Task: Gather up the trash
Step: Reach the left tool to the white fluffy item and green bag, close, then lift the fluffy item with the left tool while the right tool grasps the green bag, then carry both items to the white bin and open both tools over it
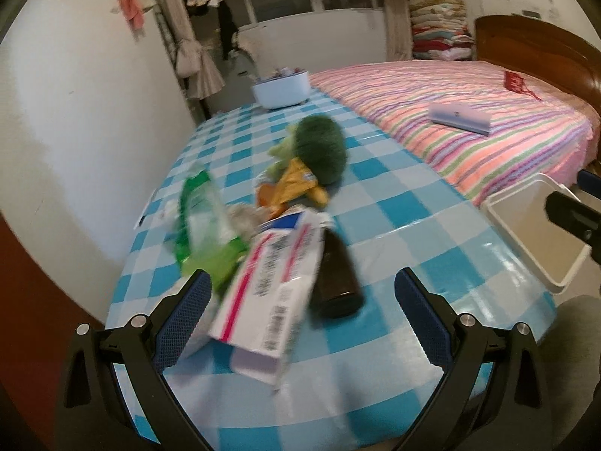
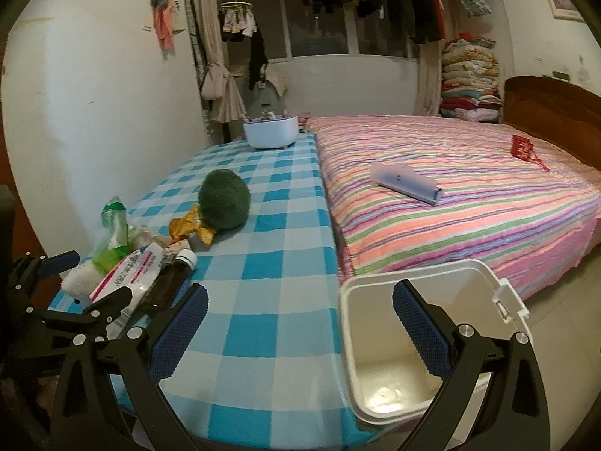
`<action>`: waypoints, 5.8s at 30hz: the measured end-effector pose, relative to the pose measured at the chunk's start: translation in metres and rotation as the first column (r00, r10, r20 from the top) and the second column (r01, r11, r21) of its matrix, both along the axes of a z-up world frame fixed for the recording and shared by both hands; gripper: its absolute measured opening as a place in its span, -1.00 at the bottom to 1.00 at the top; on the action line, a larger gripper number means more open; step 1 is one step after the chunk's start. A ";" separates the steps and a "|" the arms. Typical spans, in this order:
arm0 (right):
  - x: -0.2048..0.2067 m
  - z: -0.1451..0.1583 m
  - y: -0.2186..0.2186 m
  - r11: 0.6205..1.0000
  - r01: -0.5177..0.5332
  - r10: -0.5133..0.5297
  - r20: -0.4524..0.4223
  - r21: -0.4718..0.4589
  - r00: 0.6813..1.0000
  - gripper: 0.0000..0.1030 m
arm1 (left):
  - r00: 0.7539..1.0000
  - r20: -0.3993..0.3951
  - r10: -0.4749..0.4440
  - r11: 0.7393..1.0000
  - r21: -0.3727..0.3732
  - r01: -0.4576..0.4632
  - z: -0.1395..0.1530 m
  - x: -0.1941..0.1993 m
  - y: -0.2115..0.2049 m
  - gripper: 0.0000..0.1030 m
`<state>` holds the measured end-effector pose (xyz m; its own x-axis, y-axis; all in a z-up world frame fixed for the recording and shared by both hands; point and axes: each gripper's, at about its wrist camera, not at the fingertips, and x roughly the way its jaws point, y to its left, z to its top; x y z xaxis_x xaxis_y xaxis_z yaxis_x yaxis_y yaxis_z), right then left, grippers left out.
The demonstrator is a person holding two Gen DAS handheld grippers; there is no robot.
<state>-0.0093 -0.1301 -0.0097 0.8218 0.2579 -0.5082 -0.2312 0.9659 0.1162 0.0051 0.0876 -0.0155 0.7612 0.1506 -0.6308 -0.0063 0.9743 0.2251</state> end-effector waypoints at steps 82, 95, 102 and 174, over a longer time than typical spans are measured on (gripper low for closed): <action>0.121 -0.013 0.199 0.832 -0.547 0.553 -0.066 0.092 0.830 -0.45 | 0.980 0.015 0.200 0.935 -0.300 -0.186 0.009 0.022 0.162 -0.31; 0.110 0.009 0.126 0.889 -0.452 0.453 0.006 0.077 0.892 -0.47 | 0.993 0.056 0.100 0.956 -0.282 -0.080 0.028 0.032 0.099 -0.31; 0.100 0.017 0.092 0.910 -0.410 0.409 0.040 0.058 0.912 -0.48 | 0.998 0.054 0.035 0.962 -0.273 -0.019 0.029 0.039 0.065 -0.31; -0.008 0.013 -0.203 0.882 0.347 -0.423 0.212 0.318 0.881 0.16 | 0.847 -0.036 -0.530 0.837 -0.180 0.516 -0.004 0.054 -0.251 0.15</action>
